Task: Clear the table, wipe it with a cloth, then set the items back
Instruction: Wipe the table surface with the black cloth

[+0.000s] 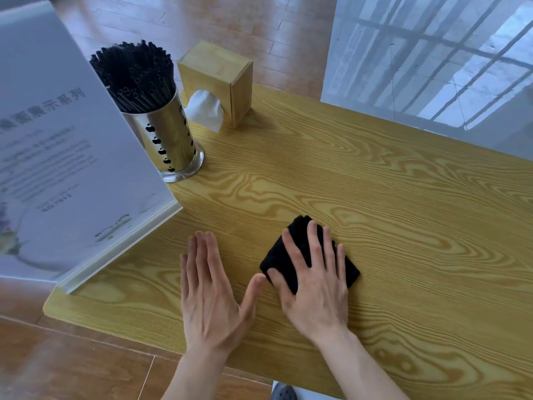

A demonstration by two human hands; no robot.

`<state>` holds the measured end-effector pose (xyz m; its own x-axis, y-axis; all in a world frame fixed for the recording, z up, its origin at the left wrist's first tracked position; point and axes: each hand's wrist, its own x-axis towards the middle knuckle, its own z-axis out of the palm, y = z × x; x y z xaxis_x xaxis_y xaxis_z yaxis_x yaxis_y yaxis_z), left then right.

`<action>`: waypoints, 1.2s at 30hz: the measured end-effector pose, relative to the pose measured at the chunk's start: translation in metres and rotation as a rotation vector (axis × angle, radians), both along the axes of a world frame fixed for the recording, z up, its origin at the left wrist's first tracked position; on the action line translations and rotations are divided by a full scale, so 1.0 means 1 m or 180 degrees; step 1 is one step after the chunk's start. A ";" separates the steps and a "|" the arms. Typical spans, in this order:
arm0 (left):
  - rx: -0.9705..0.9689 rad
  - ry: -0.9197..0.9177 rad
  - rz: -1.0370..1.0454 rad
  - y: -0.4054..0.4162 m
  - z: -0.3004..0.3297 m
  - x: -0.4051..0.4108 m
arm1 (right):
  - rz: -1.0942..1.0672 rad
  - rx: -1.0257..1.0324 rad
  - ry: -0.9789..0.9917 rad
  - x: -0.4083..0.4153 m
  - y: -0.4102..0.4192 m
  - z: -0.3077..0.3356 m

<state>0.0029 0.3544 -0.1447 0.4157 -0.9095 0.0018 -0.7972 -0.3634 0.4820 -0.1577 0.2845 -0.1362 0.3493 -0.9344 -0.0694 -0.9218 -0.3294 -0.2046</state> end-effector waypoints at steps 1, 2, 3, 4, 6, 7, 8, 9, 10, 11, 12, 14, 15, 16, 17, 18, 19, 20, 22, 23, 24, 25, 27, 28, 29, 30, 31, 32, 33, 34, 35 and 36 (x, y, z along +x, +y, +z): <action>0.0067 -0.0122 0.0018 0.002 0.000 0.003 | -0.0046 0.0001 -0.0006 0.004 -0.007 -0.002; 0.0147 -0.0255 0.0043 0.004 -0.001 0.006 | -0.0078 0.0004 -0.0018 0.008 -0.014 -0.003; 0.0228 -0.0375 0.0064 0.007 -0.001 0.011 | -0.0097 0.0005 -0.0031 0.012 -0.020 -0.004; 0.0298 -0.0469 0.0071 0.010 -0.002 0.015 | -0.0103 0.0007 -0.0031 0.017 -0.024 -0.004; 0.0384 -0.0583 0.0076 0.015 -0.004 0.023 | -0.0072 0.0018 -0.0015 0.027 -0.029 -0.005; 0.0417 -0.0617 0.0089 0.017 -0.005 0.026 | -0.0041 0.0025 -0.0014 0.032 -0.031 -0.004; 0.0455 -0.0638 0.0109 0.017 -0.006 0.027 | 0.0002 0.0041 -0.0020 0.037 -0.034 -0.004; 0.0486 -0.0649 0.0127 0.018 -0.006 0.029 | 0.0055 0.0071 -0.0046 0.042 -0.036 -0.003; 0.0495 -0.0658 0.0129 0.018 -0.006 0.030 | 0.0107 0.0108 -0.0101 0.047 -0.038 -0.002; 0.0488 -0.0668 0.0120 0.019 -0.006 0.031 | 0.0149 0.0149 -0.0185 0.052 -0.040 -0.002; 0.0482 -0.0669 0.0113 0.020 -0.006 0.032 | 0.0182 0.0189 -0.0279 0.057 -0.042 -0.002; 0.0462 -0.0618 0.0139 0.022 -0.006 0.034 | 0.0256 0.0189 -0.0368 0.067 -0.045 -0.003; 0.0436 -0.0568 0.0169 0.023 -0.005 0.035 | 0.0305 0.0157 -0.0346 0.072 -0.046 -0.004; 0.0405 -0.0510 0.0196 0.022 -0.006 0.036 | 0.0354 0.0140 -0.0319 0.077 -0.046 -0.005; 0.0376 -0.0456 0.0217 0.022 -0.006 0.036 | 0.0389 0.0151 -0.0318 0.081 -0.047 -0.005; 0.0343 -0.0410 0.0233 0.022 -0.006 0.036 | 0.0411 0.0174 -0.0342 0.086 -0.048 -0.005; 0.0305 -0.0370 0.0249 0.021 -0.006 0.036 | 0.0430 0.0194 -0.0375 0.090 -0.049 -0.004; 0.0269 -0.0330 0.0263 0.021 -0.006 0.036 | 0.0453 0.0210 -0.0394 0.094 -0.049 -0.004; 0.0208 -0.0253 0.0288 0.022 -0.006 0.037 | 0.0538 0.0220 -0.0394 0.100 -0.048 -0.004; 0.0179 -0.0226 0.0304 0.022 -0.006 0.037 | 0.0598 0.0211 -0.0392 0.102 -0.047 -0.004; 0.0153 -0.0207 0.0322 0.022 -0.006 0.037 | 0.0662 0.0189 -0.0393 0.104 -0.045 -0.004; 0.0133 -0.0194 0.0334 0.021 -0.006 0.037 | 0.0732 0.0154 -0.0387 0.105 -0.042 -0.004; 0.0097 -0.0177 0.0344 0.021 -0.006 0.036 | 0.0879 0.0084 -0.0312 0.106 -0.036 -0.004; 0.0074 -0.0167 0.0350 0.021 -0.006 0.037 | 0.0937 0.0065 -0.0264 0.106 -0.032 -0.004; 0.0053 -0.0154 0.0358 0.021 -0.006 0.037 | 0.0981 0.0059 -0.0230 0.106 -0.028 -0.004; 0.0036 -0.0133 0.0361 0.021 -0.006 0.036 | 0.1021 0.0062 -0.0206 0.106 -0.024 -0.004; 0.0016 -0.0105 0.0361 0.021 -0.006 0.036 | 0.1069 0.0064 -0.0181 0.105 -0.019 -0.003; -0.0007 -0.0070 0.0366 0.021 -0.006 0.036 | 0.1132 0.0063 -0.0139 0.104 -0.015 -0.004; -0.0032 -0.0035 0.0375 0.021 -0.006 0.037 | 0.1191 0.0062 -0.0086 0.104 -0.010 -0.004; -0.0056 -0.0007 0.0388 0.021 -0.006 0.037 | 0.1234 0.0062 -0.0031 0.103 -0.005 -0.004; -0.0075 0.0009 0.0401 0.021 -0.006 0.037 | 0.1269 0.0055 0.0024 0.102 -0.001 -0.004; -0.0082 0.0012 0.0404 0.021 -0.005 0.037 | 0.1300 0.0039 0.0082 0.100 0.002 -0.004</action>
